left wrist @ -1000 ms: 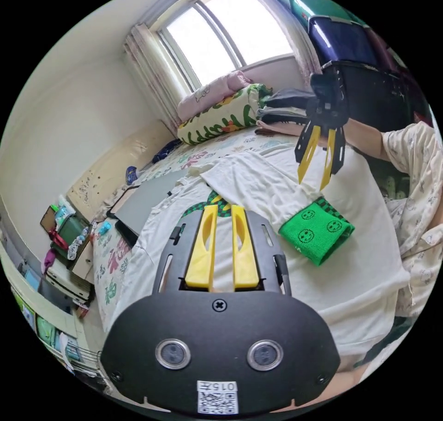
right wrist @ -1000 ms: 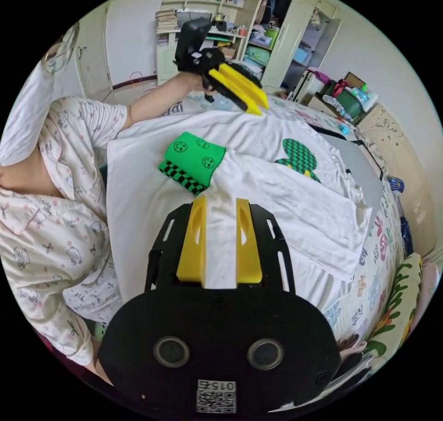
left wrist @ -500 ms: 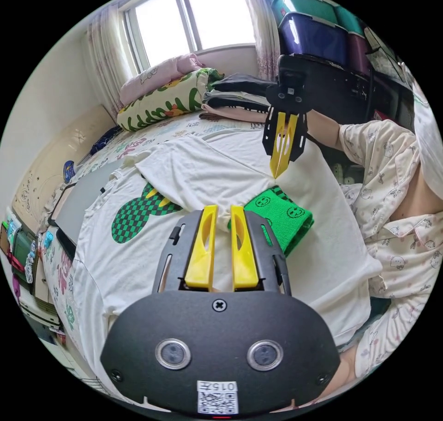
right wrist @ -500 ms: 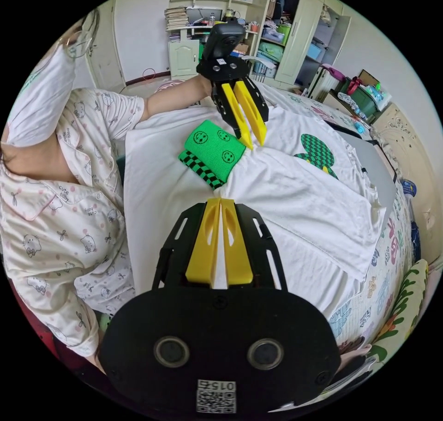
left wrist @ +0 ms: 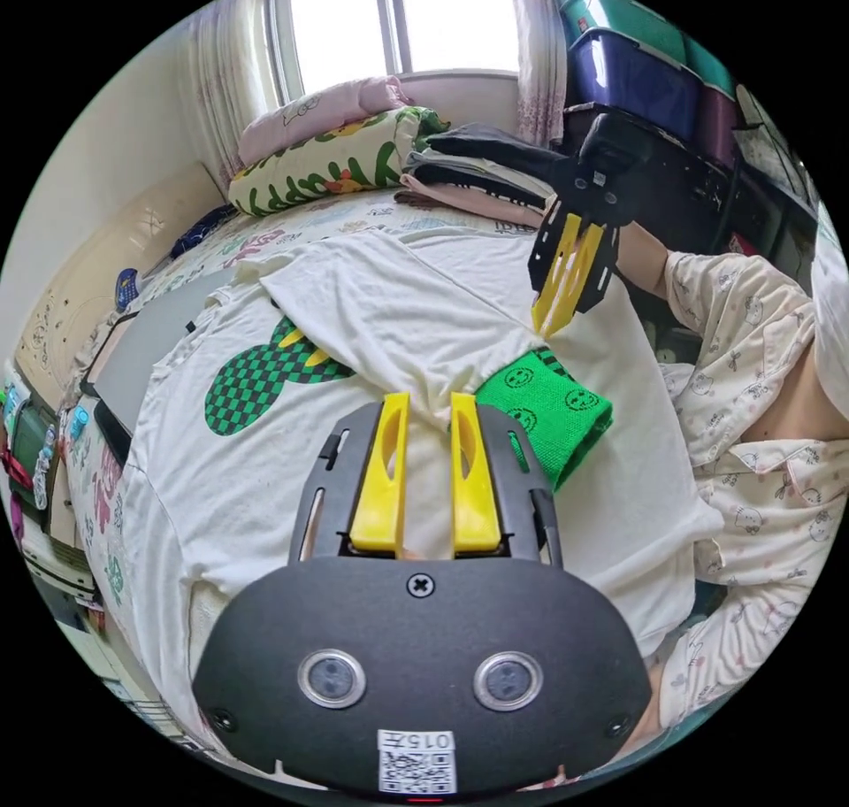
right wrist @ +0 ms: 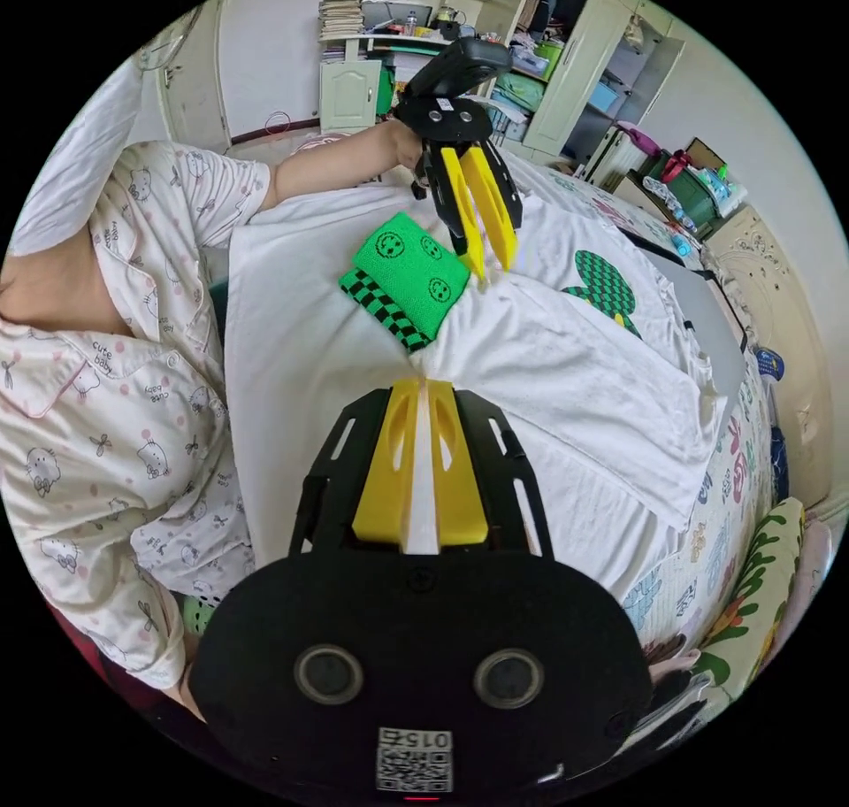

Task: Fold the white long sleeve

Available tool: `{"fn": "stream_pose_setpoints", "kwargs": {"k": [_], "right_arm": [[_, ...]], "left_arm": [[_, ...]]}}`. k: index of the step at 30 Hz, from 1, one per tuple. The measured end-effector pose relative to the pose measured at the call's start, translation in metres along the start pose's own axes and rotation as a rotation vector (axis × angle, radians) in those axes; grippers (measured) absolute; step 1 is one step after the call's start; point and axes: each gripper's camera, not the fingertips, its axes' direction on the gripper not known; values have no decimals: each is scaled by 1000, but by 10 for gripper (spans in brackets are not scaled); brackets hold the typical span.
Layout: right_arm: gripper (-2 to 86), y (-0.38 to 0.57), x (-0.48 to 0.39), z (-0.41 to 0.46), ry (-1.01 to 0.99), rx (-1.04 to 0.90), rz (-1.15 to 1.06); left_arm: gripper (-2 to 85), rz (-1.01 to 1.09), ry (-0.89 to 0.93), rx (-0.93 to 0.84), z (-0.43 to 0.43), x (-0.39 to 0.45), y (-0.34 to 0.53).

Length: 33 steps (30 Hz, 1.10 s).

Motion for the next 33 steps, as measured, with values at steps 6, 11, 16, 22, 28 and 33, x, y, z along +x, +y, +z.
{"fn": "stream_pose_setpoints", "kwargs": {"k": [6, 11, 16, 22, 28, 33], "right_arm": [[55, -9, 0, -33, 51, 82, 53], [42, -42, -19, -29, 37, 129, -30], [41, -64, -41, -18, -1, 147, -120], [35, -64, -56, -9, 11, 118, -133], [23, -57, -55, -12, 22, 86, -37], [29, -41, -62, -40, 79, 157, 46]], "left_arm": [[91, -401, -232, 280, -138, -78, 104], [174, -1467, -742, 746, -270, -134, 367], [164, -1908, -672, 880, -261, -130, 502], [102, -1922, -766, 788, -261, -141, 495], [-1, -1967, -693, 941, -259, -125, 482], [-3, -1332, -1144, 851, -299, -75, 288]]}}
